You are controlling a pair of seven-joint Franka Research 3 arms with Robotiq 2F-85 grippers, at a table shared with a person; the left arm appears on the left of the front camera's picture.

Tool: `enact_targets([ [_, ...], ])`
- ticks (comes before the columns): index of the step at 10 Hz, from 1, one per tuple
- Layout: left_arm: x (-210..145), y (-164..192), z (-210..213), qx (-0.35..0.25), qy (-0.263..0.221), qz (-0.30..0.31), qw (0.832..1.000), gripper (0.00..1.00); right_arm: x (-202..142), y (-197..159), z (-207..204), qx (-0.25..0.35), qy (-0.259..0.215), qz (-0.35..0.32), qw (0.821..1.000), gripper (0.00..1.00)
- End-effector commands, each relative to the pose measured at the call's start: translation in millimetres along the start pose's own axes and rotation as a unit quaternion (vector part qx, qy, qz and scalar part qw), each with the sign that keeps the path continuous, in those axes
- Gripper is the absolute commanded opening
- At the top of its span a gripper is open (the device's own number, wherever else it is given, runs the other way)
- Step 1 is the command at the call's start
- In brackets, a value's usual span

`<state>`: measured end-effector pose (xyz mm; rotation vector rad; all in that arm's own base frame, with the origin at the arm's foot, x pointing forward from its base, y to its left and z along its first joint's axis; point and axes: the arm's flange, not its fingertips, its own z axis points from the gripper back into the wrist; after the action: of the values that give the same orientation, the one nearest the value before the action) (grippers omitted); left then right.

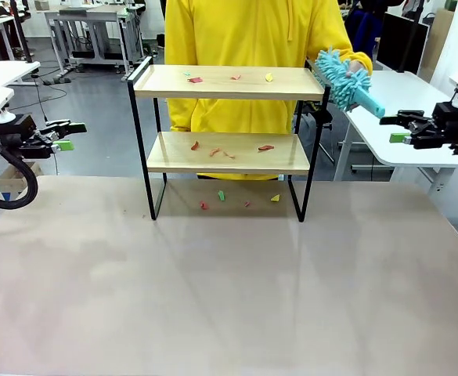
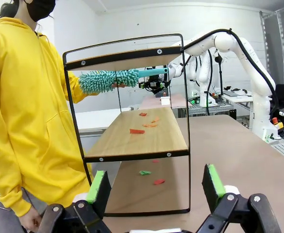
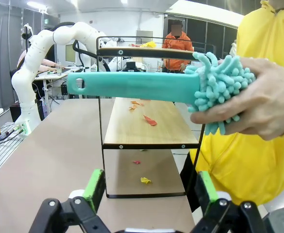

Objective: Clean the shelf.
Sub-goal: Pick up the Duster handed by the human.

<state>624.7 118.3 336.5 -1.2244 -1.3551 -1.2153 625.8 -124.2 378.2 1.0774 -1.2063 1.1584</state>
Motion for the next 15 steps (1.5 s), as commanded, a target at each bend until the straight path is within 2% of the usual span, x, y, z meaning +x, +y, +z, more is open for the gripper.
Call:
enact_targets([
  [1,2.3,-0.3,0.3,0.000,0.000,-0.009,1.000,1.00,2.1,-1.0,-0.2,-0.004,0.001,0.002,1.000,1.00],
  [8,2.3,-0.3,0.3,0.000,0.000,-0.009,1.000,1.00,0.0,0.0,0.0,0.000,0.000,0.000,1.000,1.00],
  [9,2.3,-0.3,0.3,0.000,0.000,-0.009,1.000,1.00,15.8,6.6,4.6,-0.011,0.003,-0.021,1.000,1.00],
  [11,2.3,-0.3,0.3,0.000,0.000,-0.009,1.000,1.00,61.0,27.8,12.7,-0.091,0.101,-0.060,0.989,1.00],
  [12,2.3,-0.3,0.3,0.000,0.000,-0.009,1.000,1.00,84.9,39.0,11.9,-0.156,0.133,-0.071,0.976,1.00],
  [13,2.3,-0.3,0.3,0.000,0.000,-0.009,1.000,1.00,114.6,53.5,10.6,-0.169,0.149,-0.091,0.970,1.00],
  [15,2.3,-0.3,0.3,0.000,0.000,-0.009,1.000,1.00,175.3,87.7,-6.2,-0.222,0.221,-0.142,0.939,1.00],
])
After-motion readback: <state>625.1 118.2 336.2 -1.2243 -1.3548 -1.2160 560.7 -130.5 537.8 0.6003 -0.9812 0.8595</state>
